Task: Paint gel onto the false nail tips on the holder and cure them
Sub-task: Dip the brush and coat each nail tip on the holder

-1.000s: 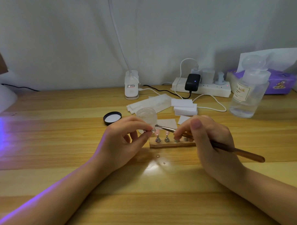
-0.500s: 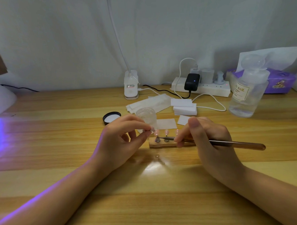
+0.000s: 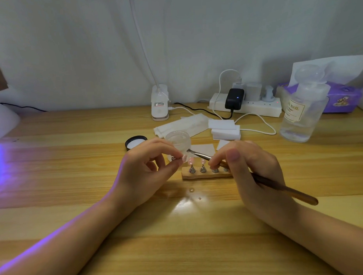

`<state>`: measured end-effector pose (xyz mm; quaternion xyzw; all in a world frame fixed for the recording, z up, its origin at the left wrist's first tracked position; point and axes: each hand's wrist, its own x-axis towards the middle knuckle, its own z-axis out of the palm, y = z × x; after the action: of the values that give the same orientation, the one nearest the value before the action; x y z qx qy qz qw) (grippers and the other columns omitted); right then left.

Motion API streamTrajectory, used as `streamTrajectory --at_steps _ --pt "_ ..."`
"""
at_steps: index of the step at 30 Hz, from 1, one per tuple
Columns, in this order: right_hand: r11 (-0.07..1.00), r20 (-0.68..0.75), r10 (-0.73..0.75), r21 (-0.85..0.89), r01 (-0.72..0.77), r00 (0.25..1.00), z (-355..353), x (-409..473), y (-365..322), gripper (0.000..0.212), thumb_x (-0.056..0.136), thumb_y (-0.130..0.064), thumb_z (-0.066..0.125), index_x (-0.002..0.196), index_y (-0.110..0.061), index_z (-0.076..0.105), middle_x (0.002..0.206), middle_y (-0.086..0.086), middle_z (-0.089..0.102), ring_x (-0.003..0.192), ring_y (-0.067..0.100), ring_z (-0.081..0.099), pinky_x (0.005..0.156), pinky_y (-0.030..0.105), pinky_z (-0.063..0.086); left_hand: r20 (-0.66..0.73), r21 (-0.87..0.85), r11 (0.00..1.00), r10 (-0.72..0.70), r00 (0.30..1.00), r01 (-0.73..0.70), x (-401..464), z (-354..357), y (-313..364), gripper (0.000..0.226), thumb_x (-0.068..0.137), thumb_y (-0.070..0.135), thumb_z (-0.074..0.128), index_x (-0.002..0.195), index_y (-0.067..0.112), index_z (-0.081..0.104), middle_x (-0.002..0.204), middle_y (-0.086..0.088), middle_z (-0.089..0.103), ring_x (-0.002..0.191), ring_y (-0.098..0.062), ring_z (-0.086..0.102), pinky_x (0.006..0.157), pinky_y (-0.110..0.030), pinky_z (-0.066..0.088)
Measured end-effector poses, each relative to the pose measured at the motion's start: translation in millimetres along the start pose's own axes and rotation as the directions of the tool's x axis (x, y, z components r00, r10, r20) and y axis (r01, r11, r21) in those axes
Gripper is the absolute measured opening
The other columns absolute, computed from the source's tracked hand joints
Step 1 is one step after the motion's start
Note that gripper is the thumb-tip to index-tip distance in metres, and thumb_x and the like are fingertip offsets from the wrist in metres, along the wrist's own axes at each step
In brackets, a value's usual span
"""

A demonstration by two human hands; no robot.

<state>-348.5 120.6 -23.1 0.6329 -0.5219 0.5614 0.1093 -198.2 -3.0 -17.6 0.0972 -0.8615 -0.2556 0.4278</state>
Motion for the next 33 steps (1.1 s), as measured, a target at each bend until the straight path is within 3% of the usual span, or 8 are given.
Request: streamTrajectory --at_steps 10,18,28,33 --pt "0.997 0.025 -0.075 -0.031 0.076 0.997 2.4 -2.5 0.9 0.056 0.099 -0.036 0.026 0.071 -0.01 0.068 0.067 -0.005 0.064 0.067 0.006 0.059 0.069 0.035 0.043 -0.001 -0.015 1.0 -0.003 1.0 0.003 -0.6 0.1 0.0 0.017 0.073 0.001 0.072 0.082 0.015 0.066 0.082 0.004 0.063 0.056 -0.008 0.05 0.048 -0.018 0.041" --pt "1.0 -0.01 -0.004 0.006 0.004 1.0 0.6 -2.6 1.4 0.054 0.097 -0.035 0.026 0.072 -0.009 0.067 0.067 -0.003 0.064 0.071 0.0 0.057 0.072 0.021 0.043 0.005 0.008 1.0 0.0 1.0 0.0 -0.5 -0.6 -0.3 0.017 0.073 0.001 0.072 0.082 0.015 0.066 0.083 0.006 0.062 0.057 -0.007 0.051 0.049 -0.016 0.042" --pt "0.999 0.028 -0.025 0.02 0.025 0.999 2.0 -3.2 0.4 0.056 0.097 -0.04 0.027 0.071 -0.011 0.068 0.068 -0.011 0.06 0.067 -0.001 0.056 0.07 0.026 0.043 0.003 0.001 1.0 -0.013 1.0 0.013 -0.7 -0.3 0.3 0.012 0.074 0.005 0.071 0.08 0.014 0.066 0.083 0.004 0.063 0.056 -0.009 0.051 0.048 -0.018 0.042" --pt "1.0 -0.028 0.003 0.021 -0.003 1.0 1.3 -2.5 1.1 0.057 0.097 -0.038 0.027 0.069 -0.01 0.067 0.063 -0.002 0.064 0.068 0.0 0.057 0.069 0.019 0.043 0.009 0.01 1.0 -0.005 1.0 0.005 0.2 -0.3 0.9 0.014 0.073 0.003 0.071 0.081 0.014 0.066 0.083 0.005 0.063 0.057 -0.008 0.052 0.05 -0.015 0.042"
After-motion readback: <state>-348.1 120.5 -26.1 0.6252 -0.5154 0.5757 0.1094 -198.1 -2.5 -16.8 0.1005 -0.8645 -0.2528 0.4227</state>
